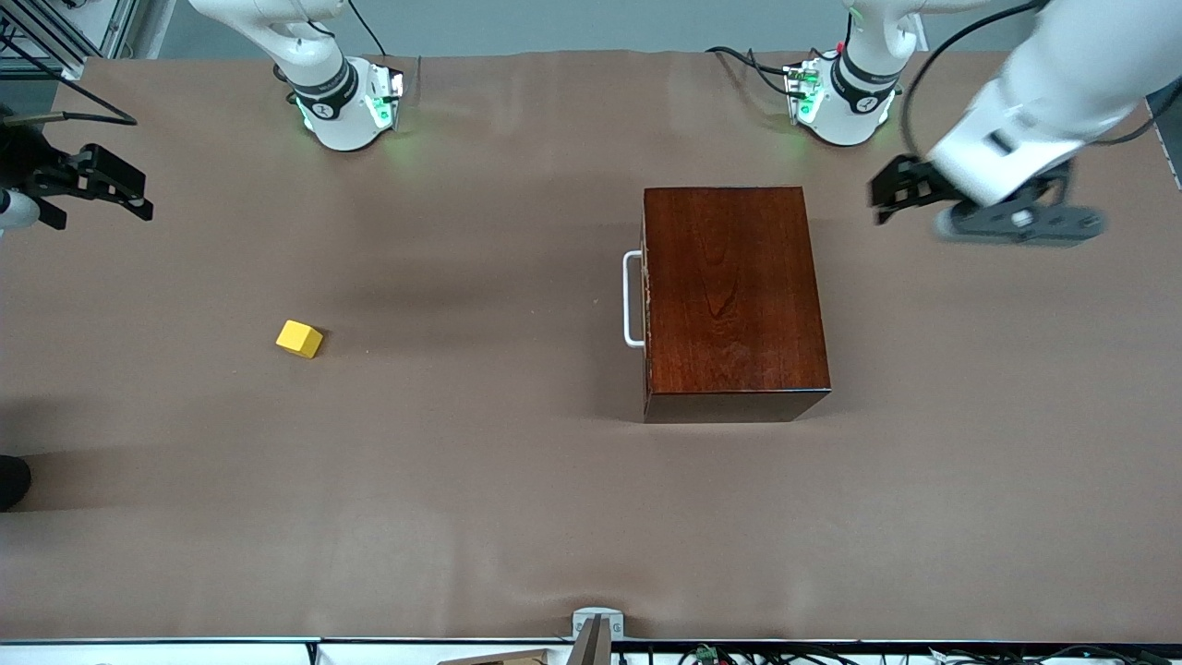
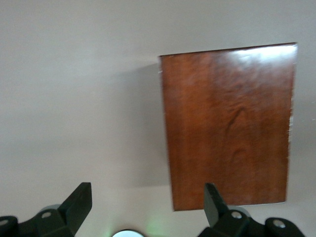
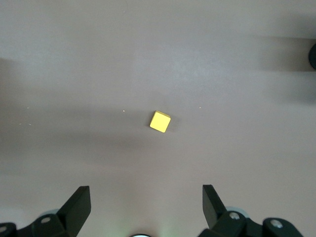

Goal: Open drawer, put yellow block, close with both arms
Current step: 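Move the left gripper toward the white drawer handle of the box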

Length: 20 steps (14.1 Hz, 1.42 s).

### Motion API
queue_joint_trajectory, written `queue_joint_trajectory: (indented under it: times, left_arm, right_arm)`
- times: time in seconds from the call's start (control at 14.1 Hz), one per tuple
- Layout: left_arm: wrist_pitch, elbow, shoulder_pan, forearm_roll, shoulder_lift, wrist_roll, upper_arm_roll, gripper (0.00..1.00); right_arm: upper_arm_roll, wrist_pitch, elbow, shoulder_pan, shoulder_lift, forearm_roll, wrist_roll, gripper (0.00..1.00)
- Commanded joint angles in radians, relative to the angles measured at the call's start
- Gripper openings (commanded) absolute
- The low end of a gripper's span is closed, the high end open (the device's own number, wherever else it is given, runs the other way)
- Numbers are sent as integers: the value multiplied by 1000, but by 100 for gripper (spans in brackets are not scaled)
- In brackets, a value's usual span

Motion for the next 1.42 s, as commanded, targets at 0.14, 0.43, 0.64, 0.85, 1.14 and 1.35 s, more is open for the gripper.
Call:
queue_joint_trajectory:
  times: [0.14,0.43,0.64,0.85,1.14,1.35]
  left_arm:
    - [-12,225,-293,106,259,-305,23,100]
    - [79,294,-569,183,426,-548,117,100]
    - [140,366,-796,181,548,-580,327,100]
    - [212,371,-875,183,630,-586,392,100]
    - [185,345,-881,202,682,-586,389,100]
    - [185,348,-895,204,731,-612,389,100]
  right_arm:
    - [12,-6,13,-19,6,-2,-5,100]
    - [12,-7,13,-19,6,-4,-5,100]
    - [11,-7,13,-19,6,-4,-5,100]
    - [11,-9,11,-21,6,-2,-5,100]
    - [11,-9,11,-21,6,-2,-5,100]
    - [11,-9,11,-19,7,-2,-5,100]
